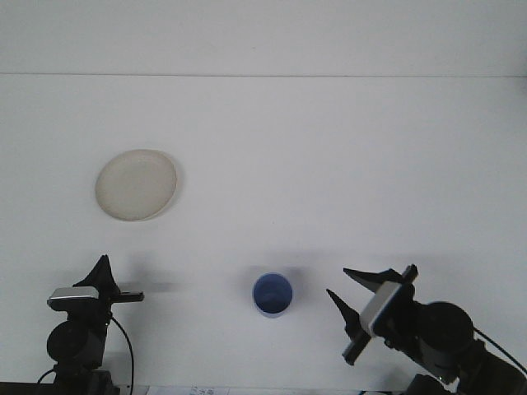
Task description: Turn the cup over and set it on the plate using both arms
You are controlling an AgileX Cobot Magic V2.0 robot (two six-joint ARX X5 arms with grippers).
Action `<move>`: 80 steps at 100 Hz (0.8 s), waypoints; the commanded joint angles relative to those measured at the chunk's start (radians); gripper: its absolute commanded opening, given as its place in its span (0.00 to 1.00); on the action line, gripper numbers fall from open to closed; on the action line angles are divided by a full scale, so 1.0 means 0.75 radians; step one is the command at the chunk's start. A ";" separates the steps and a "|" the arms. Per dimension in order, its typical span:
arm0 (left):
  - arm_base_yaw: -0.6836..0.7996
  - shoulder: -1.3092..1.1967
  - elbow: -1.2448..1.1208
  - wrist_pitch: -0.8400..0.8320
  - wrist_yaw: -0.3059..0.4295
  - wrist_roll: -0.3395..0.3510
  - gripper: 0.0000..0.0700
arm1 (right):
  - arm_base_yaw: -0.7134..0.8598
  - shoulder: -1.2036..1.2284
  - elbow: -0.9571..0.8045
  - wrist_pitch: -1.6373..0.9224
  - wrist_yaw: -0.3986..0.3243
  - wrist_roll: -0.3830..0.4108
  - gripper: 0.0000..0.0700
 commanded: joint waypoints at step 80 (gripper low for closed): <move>-0.002 0.432 0.772 -0.508 0.321 -0.433 0.15 | 0.012 -0.384 -0.202 0.051 0.002 0.044 0.45</move>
